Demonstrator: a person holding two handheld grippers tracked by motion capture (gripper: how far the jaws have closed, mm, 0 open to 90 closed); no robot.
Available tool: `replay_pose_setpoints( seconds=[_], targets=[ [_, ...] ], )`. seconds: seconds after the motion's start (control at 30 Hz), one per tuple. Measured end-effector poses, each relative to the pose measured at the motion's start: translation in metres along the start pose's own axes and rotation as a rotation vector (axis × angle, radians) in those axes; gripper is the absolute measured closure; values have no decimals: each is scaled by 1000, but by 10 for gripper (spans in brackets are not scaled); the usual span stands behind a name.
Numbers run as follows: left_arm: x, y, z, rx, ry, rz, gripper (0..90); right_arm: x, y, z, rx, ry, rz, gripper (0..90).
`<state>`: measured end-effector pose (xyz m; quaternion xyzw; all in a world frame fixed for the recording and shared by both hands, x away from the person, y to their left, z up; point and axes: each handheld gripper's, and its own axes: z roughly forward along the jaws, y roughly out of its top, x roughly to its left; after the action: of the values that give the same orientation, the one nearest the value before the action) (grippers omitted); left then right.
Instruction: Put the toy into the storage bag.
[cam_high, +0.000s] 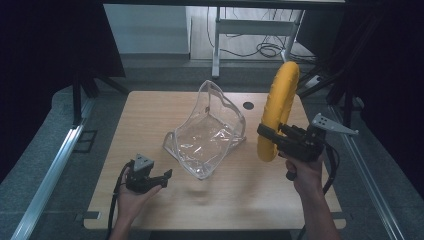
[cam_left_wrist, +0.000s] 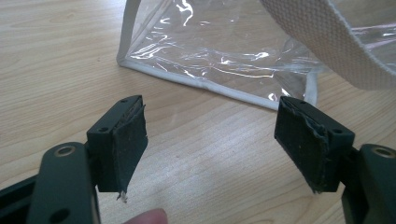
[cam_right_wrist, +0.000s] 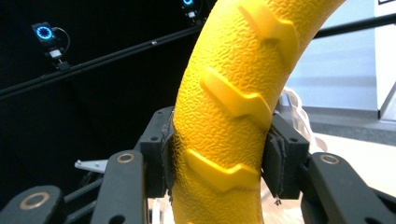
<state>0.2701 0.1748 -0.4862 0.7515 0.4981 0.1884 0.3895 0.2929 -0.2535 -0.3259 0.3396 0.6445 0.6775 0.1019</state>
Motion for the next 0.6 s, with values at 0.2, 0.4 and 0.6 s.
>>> replay_pose_setpoints(
  seconds=[0.2, 0.4, 0.6],
  targets=[
    [0, 0, 0, -1, -2, 0, 253, 12, 9, 13, -16, 21, -34, 514],
    [2, 1, -3, -8, -1, -3, 253, 28, 22, 32, -32, 56, -56, 513],
    [2, 1, -3, -9, 0, -4, 253, 37, 30, 44, -45, 89, -67, 513]
  ],
)
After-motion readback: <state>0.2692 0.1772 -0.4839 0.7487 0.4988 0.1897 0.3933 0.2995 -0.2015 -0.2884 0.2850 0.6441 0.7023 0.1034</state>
